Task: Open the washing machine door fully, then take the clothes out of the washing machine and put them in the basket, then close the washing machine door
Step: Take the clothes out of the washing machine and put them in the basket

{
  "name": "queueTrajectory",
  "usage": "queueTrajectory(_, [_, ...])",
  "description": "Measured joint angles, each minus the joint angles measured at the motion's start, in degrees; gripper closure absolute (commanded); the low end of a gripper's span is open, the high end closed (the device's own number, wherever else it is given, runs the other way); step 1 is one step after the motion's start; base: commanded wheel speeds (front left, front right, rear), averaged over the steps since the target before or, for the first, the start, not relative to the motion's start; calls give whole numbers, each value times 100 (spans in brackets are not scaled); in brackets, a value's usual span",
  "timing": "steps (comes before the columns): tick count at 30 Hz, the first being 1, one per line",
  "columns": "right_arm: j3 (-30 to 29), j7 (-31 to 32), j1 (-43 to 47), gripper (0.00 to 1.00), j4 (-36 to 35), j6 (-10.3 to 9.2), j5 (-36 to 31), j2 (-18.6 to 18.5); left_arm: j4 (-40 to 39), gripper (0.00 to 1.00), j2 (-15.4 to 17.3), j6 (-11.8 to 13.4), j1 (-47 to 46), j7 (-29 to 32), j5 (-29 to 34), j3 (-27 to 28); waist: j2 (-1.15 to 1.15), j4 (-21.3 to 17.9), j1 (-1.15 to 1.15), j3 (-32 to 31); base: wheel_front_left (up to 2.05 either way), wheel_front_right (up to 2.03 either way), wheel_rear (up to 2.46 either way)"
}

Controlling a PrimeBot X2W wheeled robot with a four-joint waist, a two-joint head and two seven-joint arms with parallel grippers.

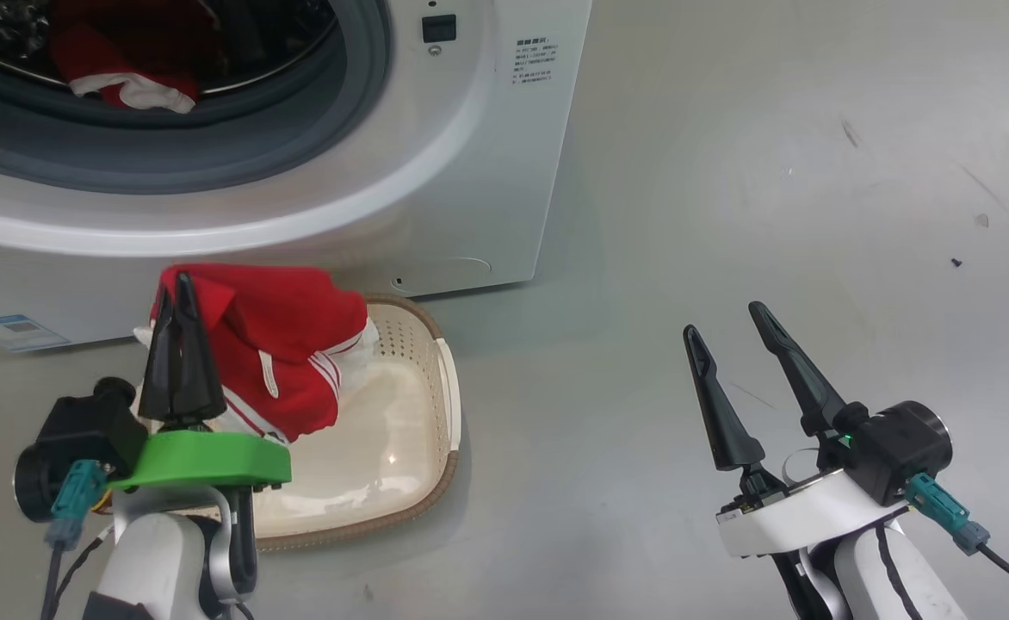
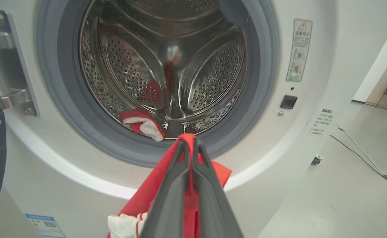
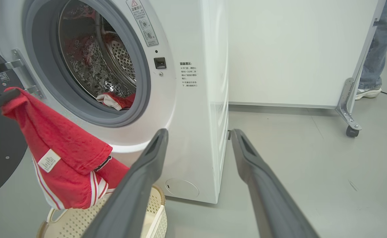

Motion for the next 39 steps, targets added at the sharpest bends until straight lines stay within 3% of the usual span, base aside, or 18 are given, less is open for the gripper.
queueTrajectory(10, [13,-1,-265,0,-169,0,30,0,1035,100,-5,0,-76,153,-140,-122,0,-156,0,552,0,0,0])
queueTrajectory(27, [83,0,-748,0,-252,0,260,13,2928,100,-13,-8,-1345,708,-370,-90,0,-585,0,1422,0,0,0])
queueTrajectory(39, [42,-1,-887,0,-234,0,313,27,4019,100,-23,-133,-1809,904,-605,12,0,-747,0,1690,0,0,0])
